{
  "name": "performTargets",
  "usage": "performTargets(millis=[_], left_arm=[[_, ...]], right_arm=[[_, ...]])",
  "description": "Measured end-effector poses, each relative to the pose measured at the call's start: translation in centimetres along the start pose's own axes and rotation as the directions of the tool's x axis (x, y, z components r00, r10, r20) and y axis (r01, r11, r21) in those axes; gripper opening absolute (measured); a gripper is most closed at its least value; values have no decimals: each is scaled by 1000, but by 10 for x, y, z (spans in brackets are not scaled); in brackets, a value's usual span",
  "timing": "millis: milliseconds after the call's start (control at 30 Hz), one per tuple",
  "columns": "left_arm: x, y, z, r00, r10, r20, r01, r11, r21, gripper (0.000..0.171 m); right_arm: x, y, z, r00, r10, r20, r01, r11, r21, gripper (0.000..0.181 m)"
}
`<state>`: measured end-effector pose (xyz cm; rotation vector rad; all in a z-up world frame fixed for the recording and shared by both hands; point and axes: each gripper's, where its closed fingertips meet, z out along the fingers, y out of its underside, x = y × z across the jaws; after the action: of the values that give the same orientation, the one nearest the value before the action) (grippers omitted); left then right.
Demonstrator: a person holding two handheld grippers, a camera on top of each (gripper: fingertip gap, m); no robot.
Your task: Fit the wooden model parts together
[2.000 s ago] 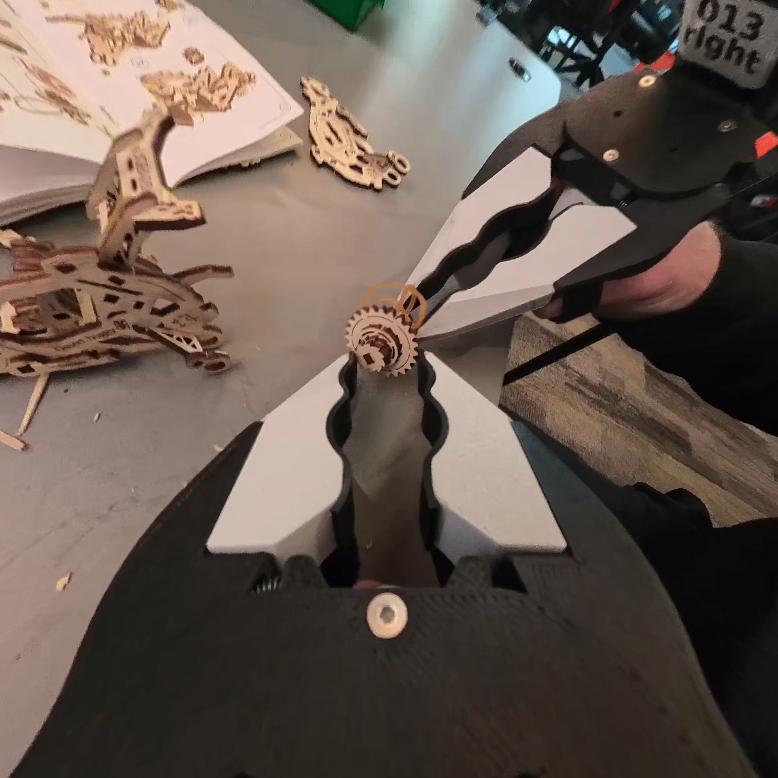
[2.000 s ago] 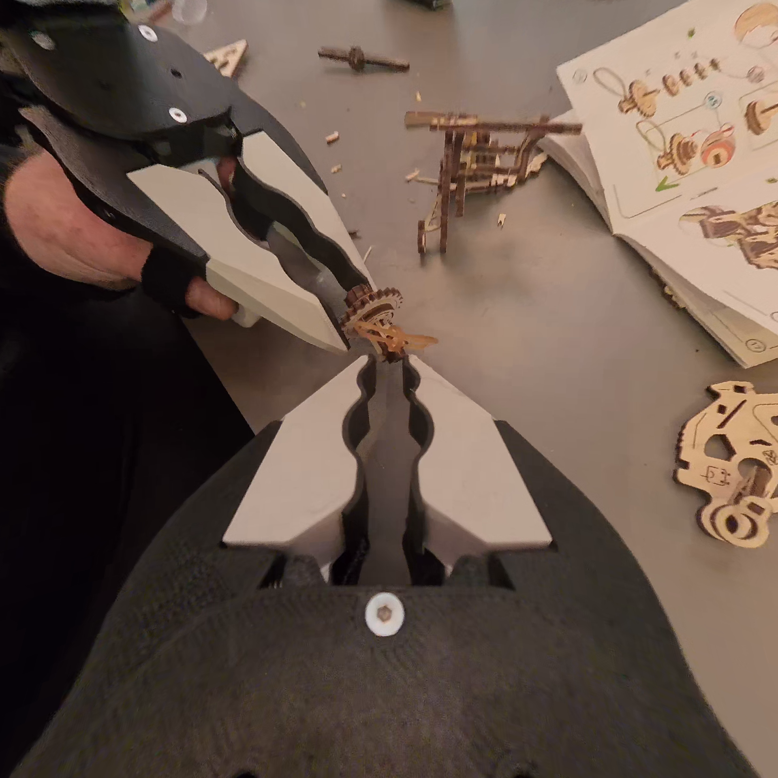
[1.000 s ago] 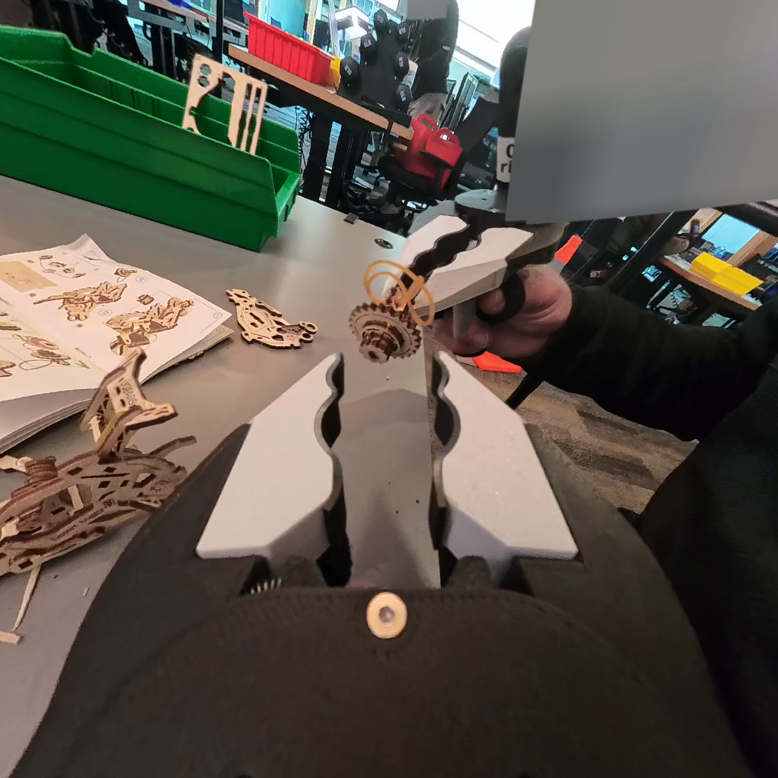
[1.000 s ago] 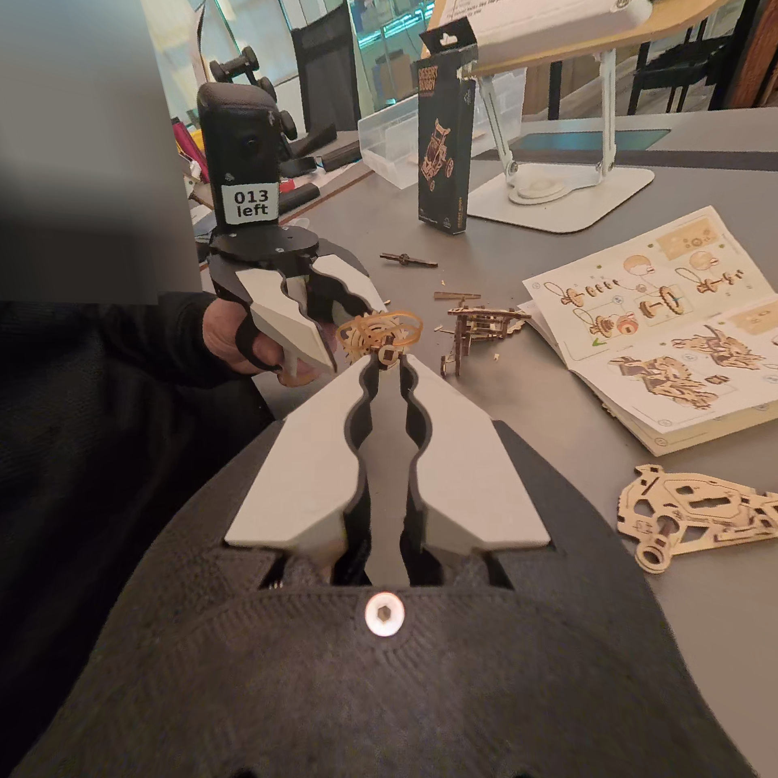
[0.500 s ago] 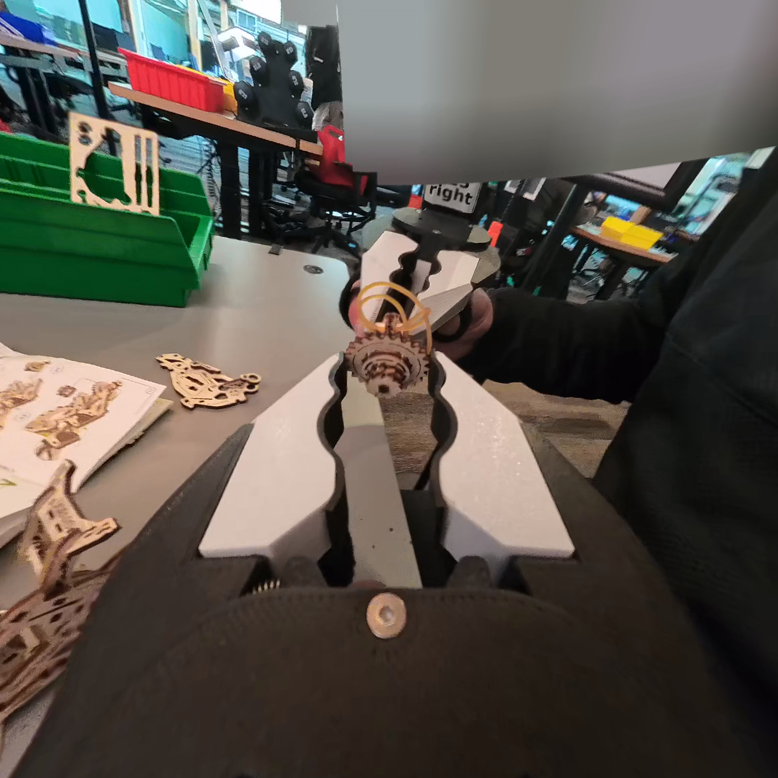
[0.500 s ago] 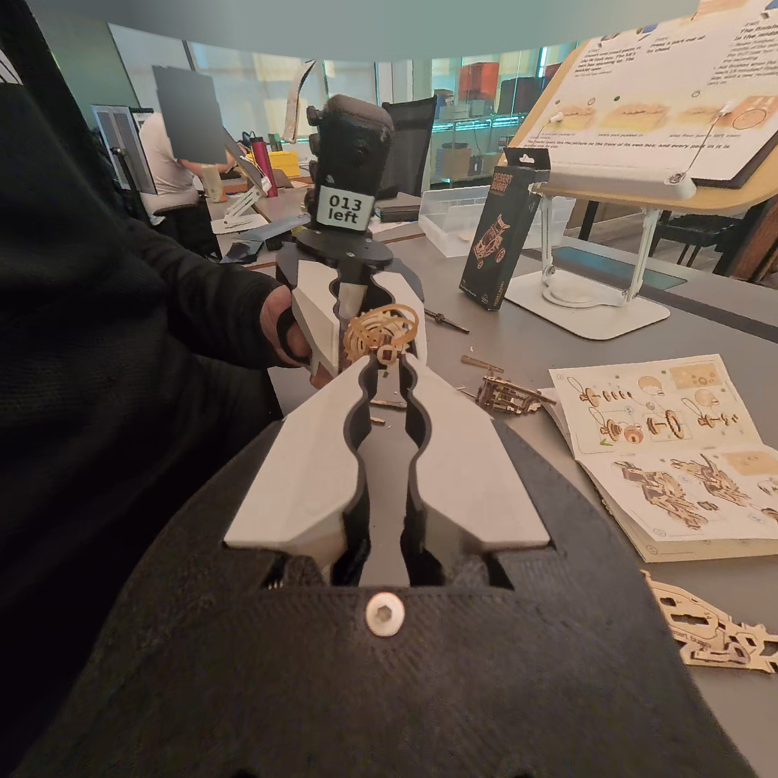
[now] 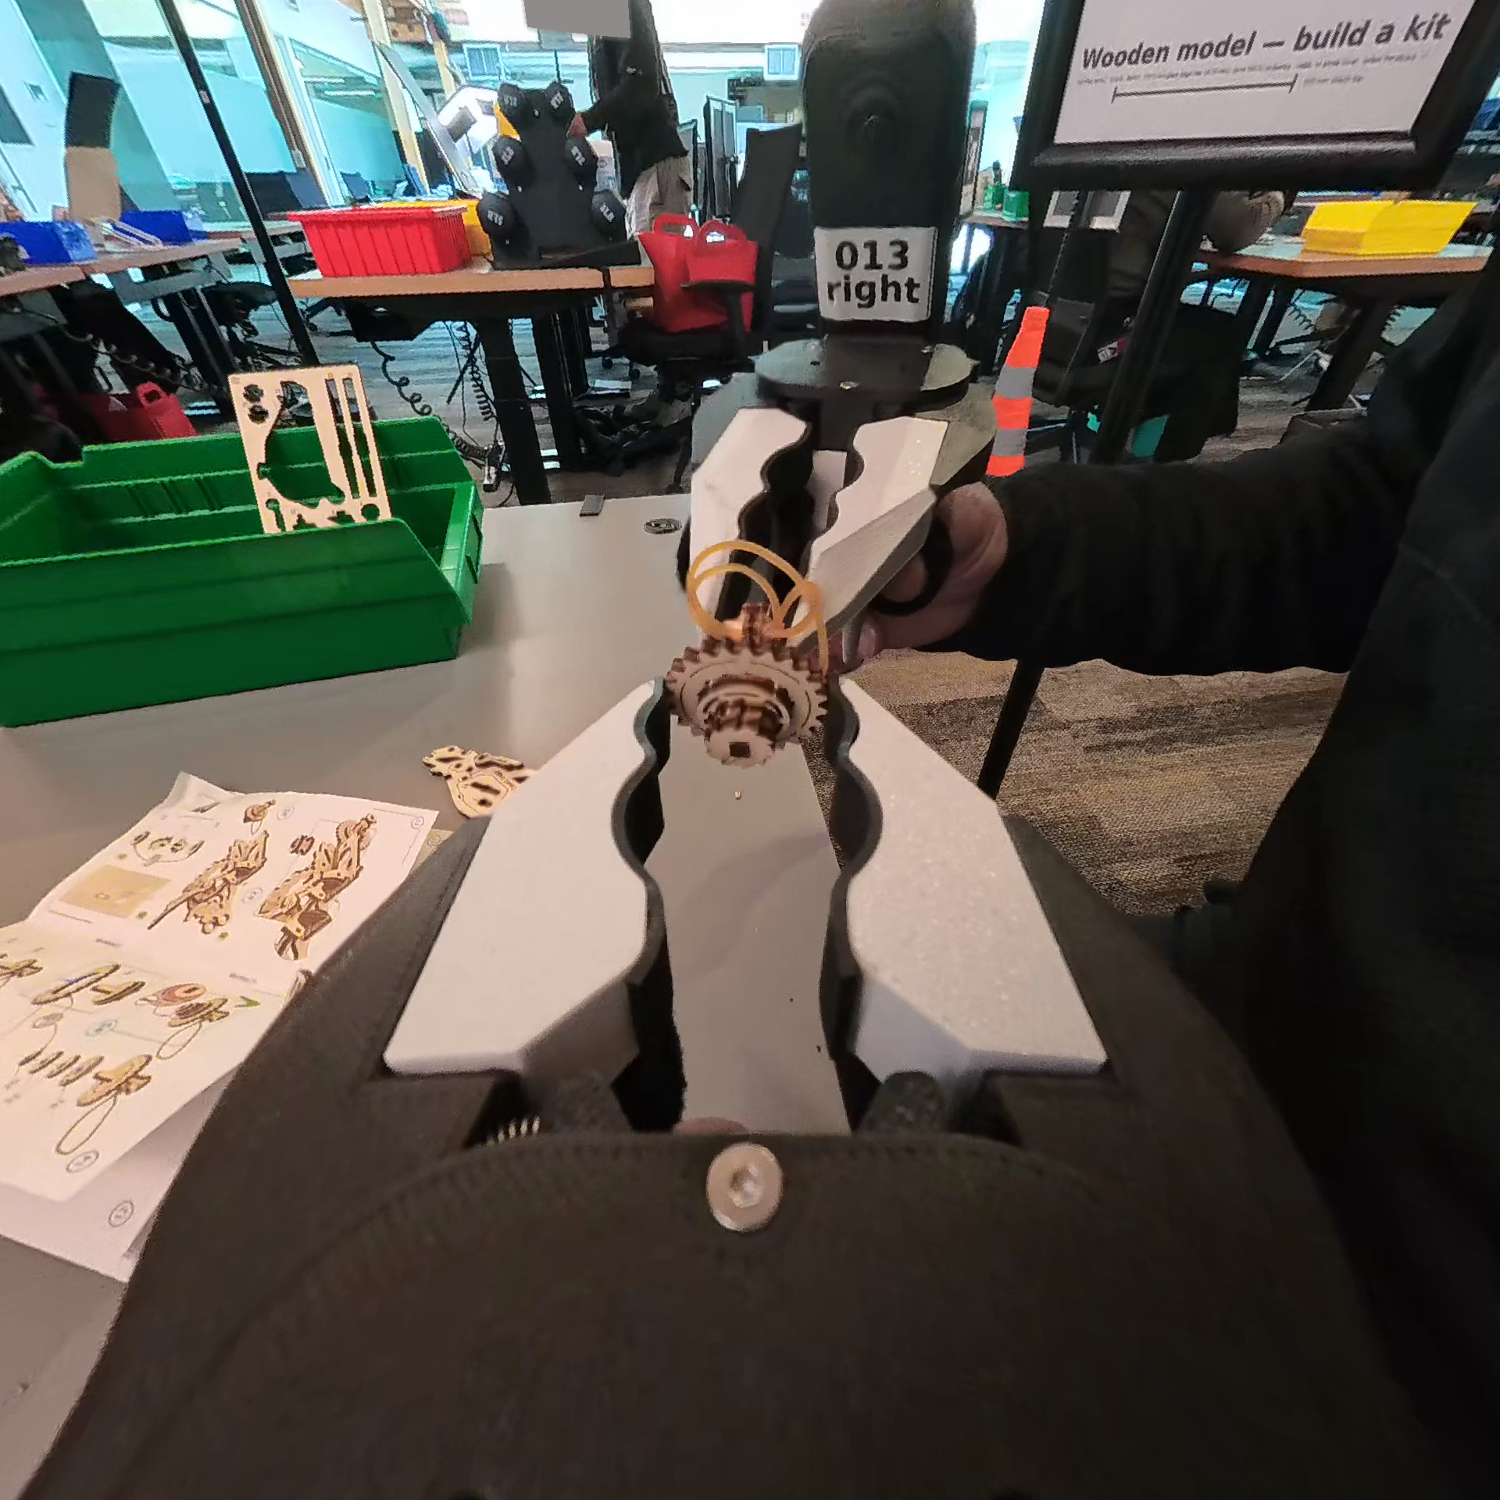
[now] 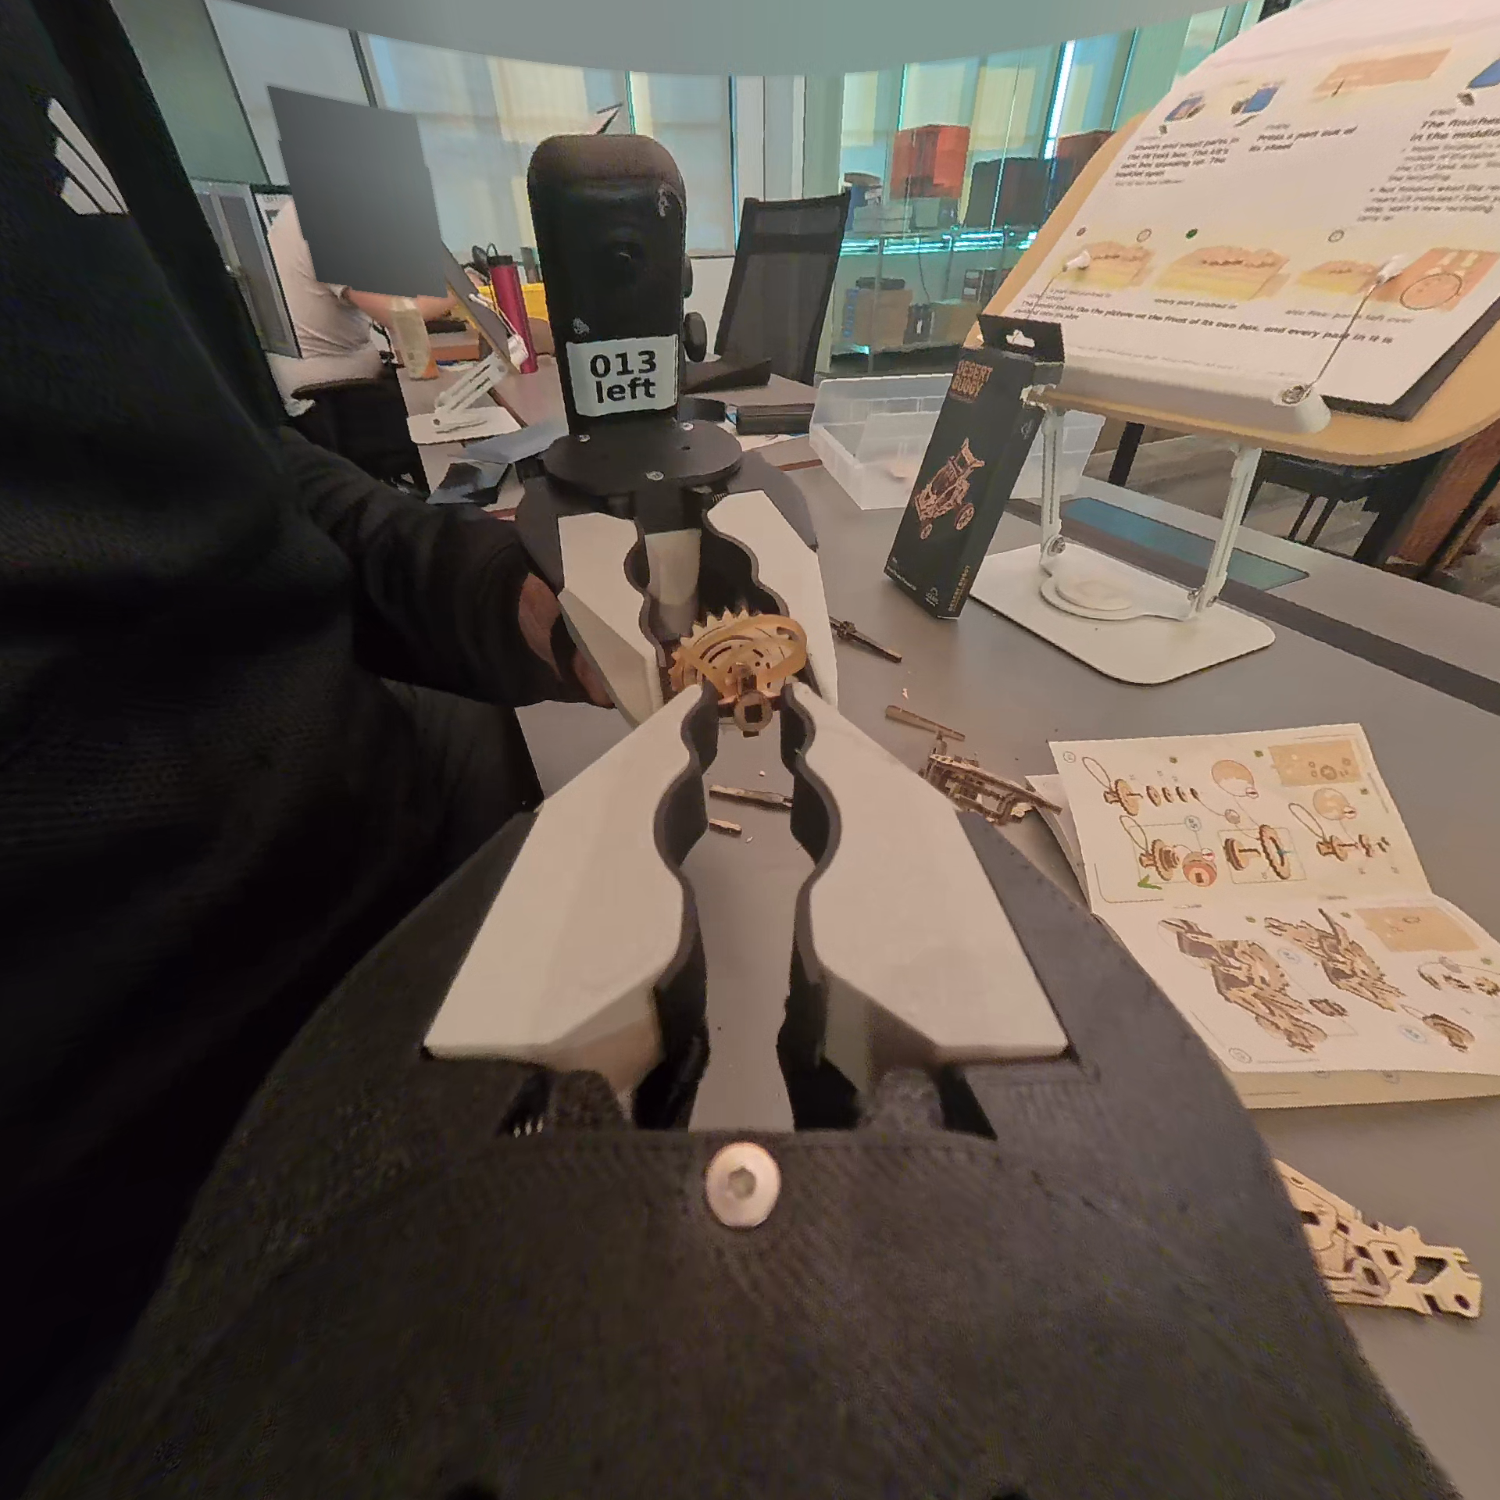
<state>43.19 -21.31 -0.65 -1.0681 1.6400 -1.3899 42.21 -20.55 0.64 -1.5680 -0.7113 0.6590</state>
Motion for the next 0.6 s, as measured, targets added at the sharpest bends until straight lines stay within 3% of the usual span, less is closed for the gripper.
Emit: performTargets(millis=[333,600], left_arm=[[0,-1,1,999,-34,-19,34,999,37,36],[1,4,5,998,-57,-28,58,998,35,36]], right_arm=[[-1,-6,1,998,-50,-28,47,996,-71,12],[-1,-6,5,977,-196,-80,181,970,-159,12]])
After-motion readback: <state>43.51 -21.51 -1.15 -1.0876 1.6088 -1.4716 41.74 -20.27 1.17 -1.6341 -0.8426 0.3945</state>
